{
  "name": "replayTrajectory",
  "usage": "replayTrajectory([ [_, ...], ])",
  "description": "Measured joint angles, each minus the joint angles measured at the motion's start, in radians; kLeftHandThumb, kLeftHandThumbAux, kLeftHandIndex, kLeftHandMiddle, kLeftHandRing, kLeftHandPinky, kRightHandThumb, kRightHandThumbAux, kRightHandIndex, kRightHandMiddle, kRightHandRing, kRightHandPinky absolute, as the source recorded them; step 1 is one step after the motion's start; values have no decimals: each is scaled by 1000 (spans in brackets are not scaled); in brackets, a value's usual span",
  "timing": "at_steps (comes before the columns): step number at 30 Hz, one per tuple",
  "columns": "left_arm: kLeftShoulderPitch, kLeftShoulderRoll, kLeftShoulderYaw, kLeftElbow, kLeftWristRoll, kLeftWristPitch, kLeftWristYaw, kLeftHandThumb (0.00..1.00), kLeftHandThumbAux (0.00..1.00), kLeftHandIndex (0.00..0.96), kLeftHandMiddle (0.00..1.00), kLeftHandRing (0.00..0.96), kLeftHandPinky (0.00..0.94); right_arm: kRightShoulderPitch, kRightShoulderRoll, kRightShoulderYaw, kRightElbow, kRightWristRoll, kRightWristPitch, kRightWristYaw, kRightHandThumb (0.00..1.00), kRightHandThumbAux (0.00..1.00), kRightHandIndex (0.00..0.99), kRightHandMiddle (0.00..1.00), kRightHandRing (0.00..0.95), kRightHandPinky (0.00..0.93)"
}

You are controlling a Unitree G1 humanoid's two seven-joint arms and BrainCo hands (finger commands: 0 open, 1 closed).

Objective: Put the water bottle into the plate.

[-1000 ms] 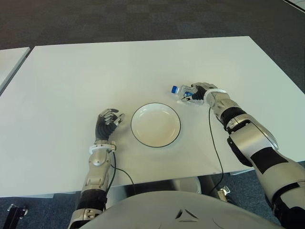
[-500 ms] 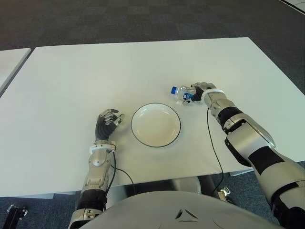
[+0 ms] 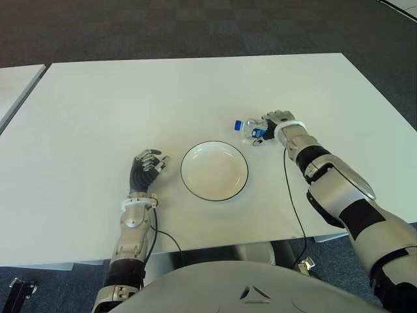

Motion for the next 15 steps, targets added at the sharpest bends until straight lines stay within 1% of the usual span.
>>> replayTrajectory([
  [1,0,0,0,0,0,0,0,701,716,433,672,667,638,0,0,4,0,-2,1,-7,579,565,70,88,107,225],
  [2,0,1,0,0,0,1,0,701,716,433,672,666,637,0,0,10,0,-5,4,-19,582,571,90,102,121,243],
  [3,0,1,0,0,-1,2,0,701,715,433,670,664,634,1,0,14,0,-7,7,-29,586,583,148,146,168,289],
  [4,0,1,0,-1,-1,4,0,701,715,433,669,663,633,1,0,18,0,-10,10,-40,588,587,169,161,185,305],
  [5,0,1,0,-2,-1,6,0,702,715,433,667,659,630,2,0,21,0,-13,13,-49,630,632,260,236,260,366],
  [6,0,1,0,-3,-2,8,0,702,715,433,665,657,628,3,0,23,0,-14,15,-57,657,661,318,285,308,406],
  [7,0,0,0,-4,-3,11,0,703,715,433,664,655,628,4,0,25,0,-14,17,-65,675,680,358,357,379,463],
  [8,0,0,1,-5,-3,13,0,703,715,433,664,654,628,5,0,25,0,-14,17,-73,681,686,372,382,405,484],
  [9,0,0,1,-6,-4,14,0,703,714,433,663,652,630,7,1,25,1,-14,18,-82,689,697,393,455,483,549],
  [11,0,0,2,-7,-5,16,0,703,714,433,664,651,633,10,1,22,1,-12,18,-99,695,707,411,533,557,630],
  [13,0,0,3,-8,-7,18,0,704,714,433,665,651,635,15,3,16,1,-10,18,-115,698,714,423,591,611,689],
  [15,0,0,3,-8,-7,19,0,703,714,433,666,651,637,19,3,10,1,-8,17,-129,698,718,427,625,640,716],
])
